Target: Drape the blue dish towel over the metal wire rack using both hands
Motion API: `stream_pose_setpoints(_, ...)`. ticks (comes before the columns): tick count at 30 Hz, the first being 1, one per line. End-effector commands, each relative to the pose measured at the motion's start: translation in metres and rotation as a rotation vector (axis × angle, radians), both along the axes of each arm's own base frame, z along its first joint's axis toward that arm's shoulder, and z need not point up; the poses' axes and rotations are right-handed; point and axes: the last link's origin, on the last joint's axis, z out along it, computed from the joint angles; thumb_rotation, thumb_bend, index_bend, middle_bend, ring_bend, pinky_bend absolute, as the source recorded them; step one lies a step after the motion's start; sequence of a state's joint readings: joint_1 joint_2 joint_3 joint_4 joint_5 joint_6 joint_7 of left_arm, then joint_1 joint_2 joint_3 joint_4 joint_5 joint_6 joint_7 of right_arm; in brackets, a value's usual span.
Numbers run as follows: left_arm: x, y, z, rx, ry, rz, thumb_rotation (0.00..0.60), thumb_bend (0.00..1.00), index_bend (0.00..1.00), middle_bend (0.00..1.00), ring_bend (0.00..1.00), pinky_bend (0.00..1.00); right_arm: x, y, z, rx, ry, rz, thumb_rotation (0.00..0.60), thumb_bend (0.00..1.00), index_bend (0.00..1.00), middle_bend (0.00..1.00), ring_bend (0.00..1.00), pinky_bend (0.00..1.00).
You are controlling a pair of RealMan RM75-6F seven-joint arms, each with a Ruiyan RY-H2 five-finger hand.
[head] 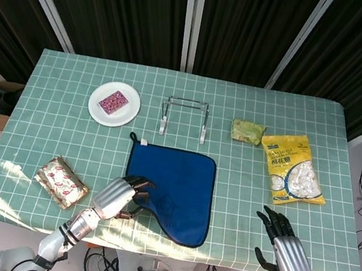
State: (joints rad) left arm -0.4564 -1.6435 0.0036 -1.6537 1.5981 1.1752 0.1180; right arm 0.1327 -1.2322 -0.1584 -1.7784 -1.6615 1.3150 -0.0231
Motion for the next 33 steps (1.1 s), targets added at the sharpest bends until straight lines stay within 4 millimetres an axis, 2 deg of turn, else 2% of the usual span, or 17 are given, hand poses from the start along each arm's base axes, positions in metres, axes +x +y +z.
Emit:
stream_pose_setpoints(1,0.009,0.005,0.004,0.059,-0.017,0.051,0.6,0.58,0.84,0.27,0.23,0.32,0.004,-0.001,-0.014,0.038,0.001,-0.001,0.6,0.34,0.1,0.0,0.0,0.0)
stream_pose_setpoints(6,0.021,0.01,0.009,0.058,-0.033,0.1,0.6,0.58,0.85,0.28,0.23,0.32,0.012,-0.005,-0.033,0.081,-0.01,-0.007,0.6,0.3,0.1,0.0,0.0,0.0)
stream_pose_setpoints(12,0.029,0.015,0.011,0.057,-0.026,0.131,0.6,0.58,0.86,0.28,0.23,0.32,0.024,-0.013,-0.053,0.078,-0.066,-0.001,0.6,0.23,0.0,0.0,0.0,0.0)
stream_pose_setpoints(21,0.035,0.023,0.014,0.038,-0.049,0.191,0.6,0.59,0.86,0.28,0.23,0.32,0.042,-0.014,-0.083,0.088,-0.169,0.014,0.6,0.18,0.0,0.0,0.0,0.0)
stream_pose_setpoints(33,0.037,0.027,0.018,0.033,-0.063,0.218,0.6,0.59,0.86,0.28,0.23,0.32,0.051,-0.015,-0.118,0.017,-0.279,0.005,0.6,0.15,0.0,0.0,0.0,0.0)
